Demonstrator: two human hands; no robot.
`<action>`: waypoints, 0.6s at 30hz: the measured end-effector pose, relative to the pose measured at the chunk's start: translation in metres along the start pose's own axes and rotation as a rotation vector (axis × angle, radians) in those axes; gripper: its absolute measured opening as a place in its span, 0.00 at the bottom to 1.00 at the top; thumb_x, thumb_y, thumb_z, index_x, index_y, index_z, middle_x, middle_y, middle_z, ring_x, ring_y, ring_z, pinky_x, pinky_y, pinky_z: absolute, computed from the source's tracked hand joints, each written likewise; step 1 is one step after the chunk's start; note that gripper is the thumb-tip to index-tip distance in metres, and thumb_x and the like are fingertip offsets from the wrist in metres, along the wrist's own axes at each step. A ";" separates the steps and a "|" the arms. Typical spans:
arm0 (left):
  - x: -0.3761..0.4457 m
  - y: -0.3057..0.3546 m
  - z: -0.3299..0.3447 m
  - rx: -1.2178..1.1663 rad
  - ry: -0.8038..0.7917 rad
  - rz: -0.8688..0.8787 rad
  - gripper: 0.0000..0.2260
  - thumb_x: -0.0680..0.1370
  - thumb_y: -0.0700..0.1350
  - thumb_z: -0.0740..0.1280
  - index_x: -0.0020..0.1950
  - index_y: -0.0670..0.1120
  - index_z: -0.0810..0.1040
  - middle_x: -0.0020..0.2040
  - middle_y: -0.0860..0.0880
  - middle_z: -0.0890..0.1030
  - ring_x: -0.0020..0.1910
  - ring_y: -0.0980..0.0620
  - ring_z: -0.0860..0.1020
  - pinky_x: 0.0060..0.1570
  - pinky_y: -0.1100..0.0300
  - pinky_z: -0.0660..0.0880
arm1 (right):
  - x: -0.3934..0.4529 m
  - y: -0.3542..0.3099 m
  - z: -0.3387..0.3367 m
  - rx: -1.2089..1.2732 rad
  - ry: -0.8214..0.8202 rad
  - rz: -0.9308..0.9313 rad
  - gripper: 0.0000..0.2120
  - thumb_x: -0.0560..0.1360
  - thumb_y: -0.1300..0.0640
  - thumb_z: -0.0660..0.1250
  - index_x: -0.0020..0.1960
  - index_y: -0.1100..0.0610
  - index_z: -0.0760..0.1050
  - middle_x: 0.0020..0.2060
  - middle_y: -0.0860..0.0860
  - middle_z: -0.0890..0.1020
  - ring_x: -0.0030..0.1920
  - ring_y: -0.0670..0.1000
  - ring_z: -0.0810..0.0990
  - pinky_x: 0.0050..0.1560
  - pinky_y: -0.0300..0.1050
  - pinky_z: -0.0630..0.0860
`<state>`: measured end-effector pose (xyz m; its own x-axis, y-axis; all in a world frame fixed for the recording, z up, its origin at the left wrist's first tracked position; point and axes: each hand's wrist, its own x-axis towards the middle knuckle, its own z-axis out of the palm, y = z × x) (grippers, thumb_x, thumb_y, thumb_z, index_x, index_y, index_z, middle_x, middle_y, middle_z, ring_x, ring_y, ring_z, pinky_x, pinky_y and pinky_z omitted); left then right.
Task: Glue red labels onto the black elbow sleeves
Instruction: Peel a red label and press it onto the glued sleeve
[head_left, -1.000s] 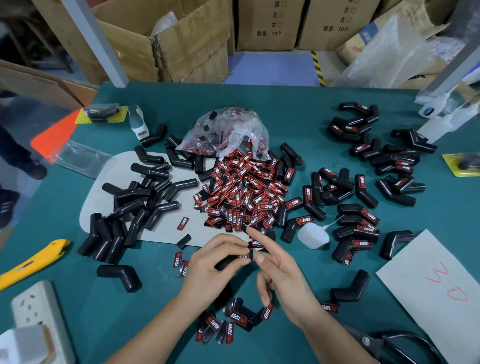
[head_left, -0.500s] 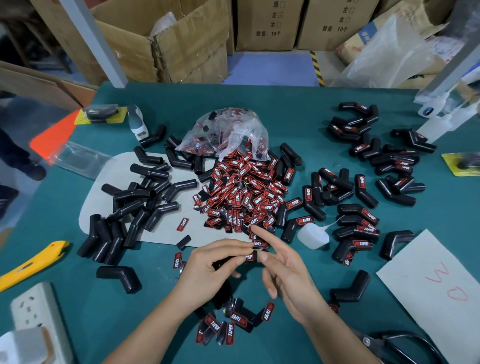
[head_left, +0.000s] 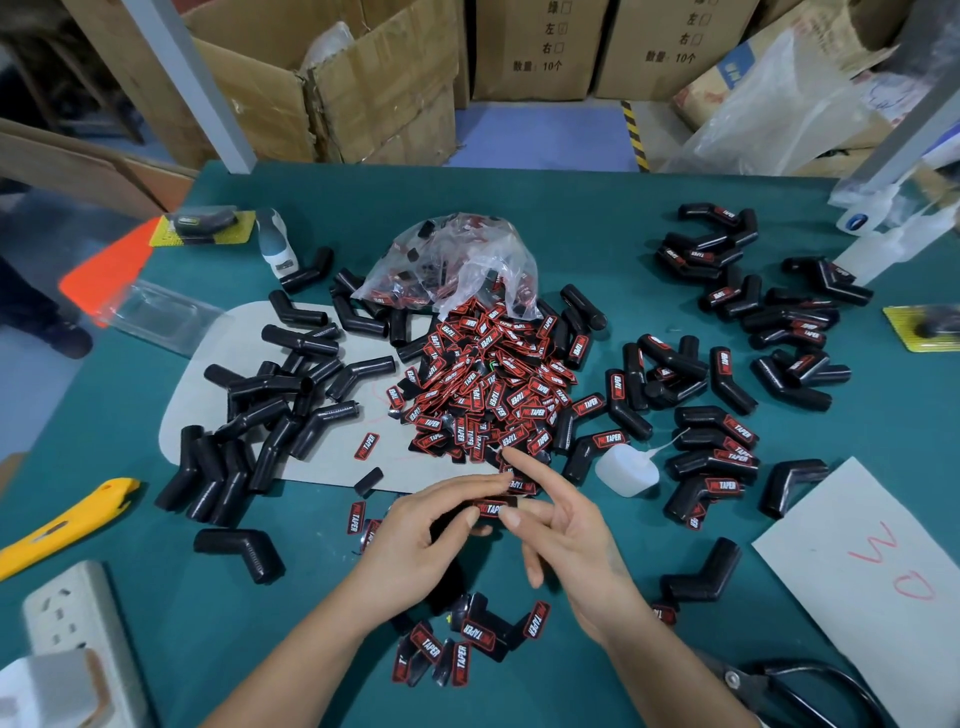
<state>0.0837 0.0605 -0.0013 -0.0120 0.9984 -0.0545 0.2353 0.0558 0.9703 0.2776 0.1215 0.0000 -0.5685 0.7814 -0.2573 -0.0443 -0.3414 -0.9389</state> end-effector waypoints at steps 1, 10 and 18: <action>0.000 0.001 0.001 -0.016 -0.012 -0.008 0.22 0.85 0.37 0.62 0.74 0.57 0.77 0.70 0.57 0.81 0.70 0.51 0.78 0.63 0.49 0.81 | 0.000 -0.001 0.000 -0.006 0.003 0.002 0.25 0.82 0.61 0.70 0.76 0.47 0.72 0.37 0.58 0.82 0.24 0.46 0.72 0.56 0.38 0.78; -0.001 0.002 0.002 -0.109 -0.017 -0.005 0.29 0.84 0.36 0.63 0.81 0.58 0.64 0.72 0.53 0.80 0.73 0.48 0.76 0.72 0.59 0.70 | -0.001 -0.008 0.009 -0.060 0.033 -0.014 0.28 0.80 0.58 0.70 0.78 0.46 0.68 0.49 0.51 0.89 0.35 0.50 0.84 0.36 0.38 0.75; 0.000 0.006 0.004 -0.228 -0.028 -0.076 0.24 0.84 0.42 0.64 0.80 0.49 0.64 0.68 0.49 0.83 0.72 0.49 0.78 0.72 0.54 0.71 | -0.004 -0.004 0.014 -0.092 0.065 -0.081 0.29 0.82 0.60 0.68 0.72 0.29 0.72 0.48 0.55 0.88 0.42 0.57 0.89 0.41 0.38 0.78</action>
<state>0.0890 0.0605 0.0036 0.0068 0.9912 -0.1324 0.0088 0.1324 0.9912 0.2682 0.1121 0.0078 -0.5116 0.8376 -0.1917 -0.0105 -0.2291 -0.9733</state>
